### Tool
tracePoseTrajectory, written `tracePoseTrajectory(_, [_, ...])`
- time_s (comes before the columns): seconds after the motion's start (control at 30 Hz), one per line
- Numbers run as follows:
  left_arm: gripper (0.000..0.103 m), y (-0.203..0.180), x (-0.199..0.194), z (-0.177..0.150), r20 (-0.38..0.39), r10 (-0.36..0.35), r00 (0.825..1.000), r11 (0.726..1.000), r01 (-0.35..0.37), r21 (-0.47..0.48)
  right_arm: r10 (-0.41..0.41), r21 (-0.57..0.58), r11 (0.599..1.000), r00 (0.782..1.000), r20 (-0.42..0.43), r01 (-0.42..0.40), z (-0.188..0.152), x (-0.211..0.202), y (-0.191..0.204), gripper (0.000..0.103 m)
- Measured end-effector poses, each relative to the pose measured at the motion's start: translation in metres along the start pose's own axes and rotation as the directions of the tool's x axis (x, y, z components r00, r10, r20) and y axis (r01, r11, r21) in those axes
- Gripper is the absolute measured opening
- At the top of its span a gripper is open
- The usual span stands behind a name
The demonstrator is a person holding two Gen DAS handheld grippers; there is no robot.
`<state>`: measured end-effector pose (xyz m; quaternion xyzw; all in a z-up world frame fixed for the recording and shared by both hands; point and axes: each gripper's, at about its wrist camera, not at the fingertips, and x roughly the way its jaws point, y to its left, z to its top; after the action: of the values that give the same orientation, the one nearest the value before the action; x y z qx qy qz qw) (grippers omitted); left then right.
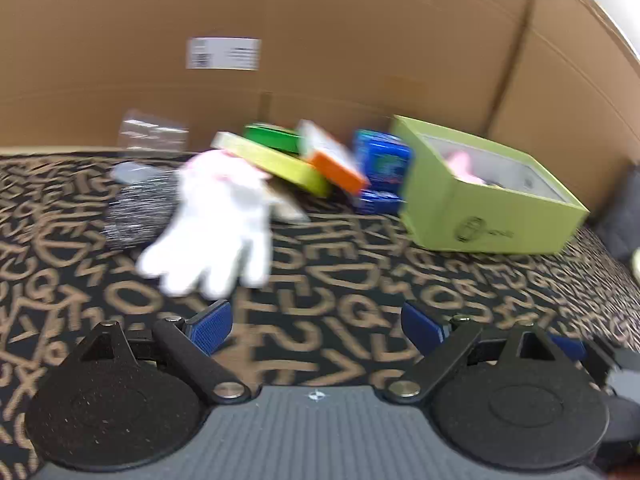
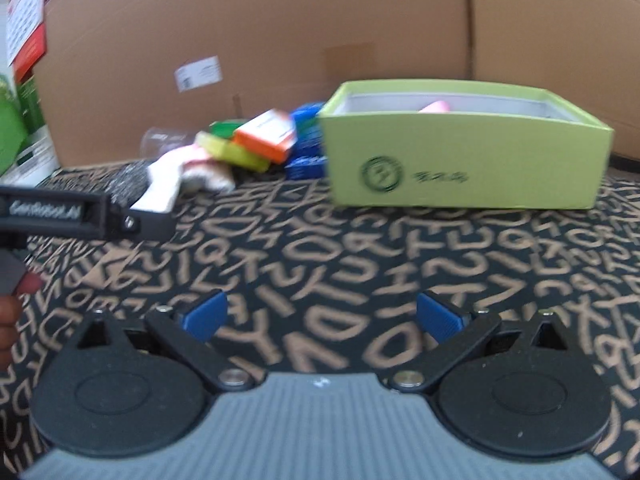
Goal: Organize objects
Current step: 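Move both tools back toward the remaining items, then grasp the steel wool scrubber with the left tool while the right tool grasps the other glove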
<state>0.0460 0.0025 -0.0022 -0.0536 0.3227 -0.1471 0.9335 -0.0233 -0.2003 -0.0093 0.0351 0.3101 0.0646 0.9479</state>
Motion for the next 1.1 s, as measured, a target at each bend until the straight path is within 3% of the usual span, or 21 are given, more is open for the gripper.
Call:
tracePoseTrajectory(0.23, [0.094, 0.045, 0.023, 0.02, 0.028, 0.132, 0.991, 0.989, -0.129, -0.071, 0.028, -0.016, 0.999, 0.999, -0.017, -0.028, 0.003, 0.005, 0.021, 0.103])
tracePoseTrajectory(0.33, [0.09, 0.056, 0.043, 0.029, -0.004, 0.123, 0.992, 0.989, -0.123, -0.08, 0.015, -0.046, 0.999, 1.0, -0.018, -0.016, 0.003, 0.004, 0.028, 0.103])
tracePoseTrajectory(0.43, [0.045, 0.057, 0.052, 0.031, -0.017, 0.107, 0.994, 0.994, -0.108, -0.019, 0.005, -0.058, 0.998, 1.0, -0.014, -0.006, 0.004, 0.003, 0.032, 0.103])
tracePoseTrajectory(0.47, [0.018, 0.057, 0.053, 0.031, -0.03, 0.071, 0.997, 0.997, -0.071, 0.003, 0.003, -0.059, 0.998, 1.0, -0.011, -0.004, 0.005, 0.004, 0.032, 0.103])
tracePoseTrajectory(0.5, [0.007, 0.059, 0.051, 0.03, -0.042, 0.022, 0.999, 1.0, -0.023, -0.01, 0.001, -0.056, 0.998, 1.0, -0.011, -0.001, 0.005, 0.004, 0.032, 0.103])
tracePoseTrajectory(0.57, [0.003, 0.058, 0.041, 0.025, -0.052, -0.06, 0.997, 0.998, 0.059, -0.027, -0.002, -0.053, 0.999, 1.0, -0.011, 0.001, 0.007, 0.005, 0.032, 0.103])
tracePoseTrajectory(0.63, [0.003, 0.051, 0.028, 0.016, -0.058, -0.126, 0.99, 0.992, 0.126, -0.007, -0.015, -0.042, 0.999, 1.0, -0.005, 0.014, 0.009, 0.006, 0.03, 0.103])
tracePoseTrajectory(0.73, [0.003, 0.039, 0.008, -0.007, -0.103, -0.254, 0.962, 0.967, 0.256, 0.003, -0.042, -0.012, 0.999, 0.999, -0.005, 0.042, 0.012, 0.008, 0.026, 0.103])
tracePoseTrajectory(0.77, [0.003, 0.034, 0.003, -0.014, -0.115, -0.277, 0.954, 0.96, 0.281, 0.017, -0.049, -0.006, 0.999, 0.999, -0.006, 0.048, 0.014, 0.01, 0.025, 0.103])
tracePoseTrajectory(0.83, [0.005, 0.028, -0.009, -0.024, -0.121, -0.273, 0.954, 0.958, 0.282, 0.056, -0.05, -0.005, 0.999, 0.999, -0.002, 0.05, 0.016, 0.012, 0.025, 0.103])
tracePoseTrajectory(0.93, [0.029, 0.036, -0.026, -0.025, -0.118, -0.262, 0.958, 0.962, 0.27, 0.05, -0.029, -0.004, 1.0, 0.999, 0.018, 0.029, 0.021, 0.014, 0.031, 0.103])
tracePoseTrajectory(1.0, [0.063, 0.05, -0.037, -0.02, -0.078, -0.232, 0.97, 0.972, 0.235, 0.021, -0.001, -0.008, 1.0, 0.999, 0.041, 0.001, 0.025, 0.014, 0.037, 0.103])
tracePoseTrajectory(1.03, [0.071, 0.057, -0.043, -0.016, -0.049, -0.194, 0.98, 0.981, 0.194, 0.005, 0.011, -0.015, 1.0, 0.999, 0.051, -0.01, 0.027, 0.015, 0.04, 0.103])
tracePoseTrajectory(1.1, [0.074, 0.072, -0.05, -0.006, 0.031, -0.12, 0.992, 0.993, 0.12, -0.019, 0.028, -0.03, 0.999, 0.998, 0.064, -0.026, 0.032, 0.017, 0.049, 0.103])
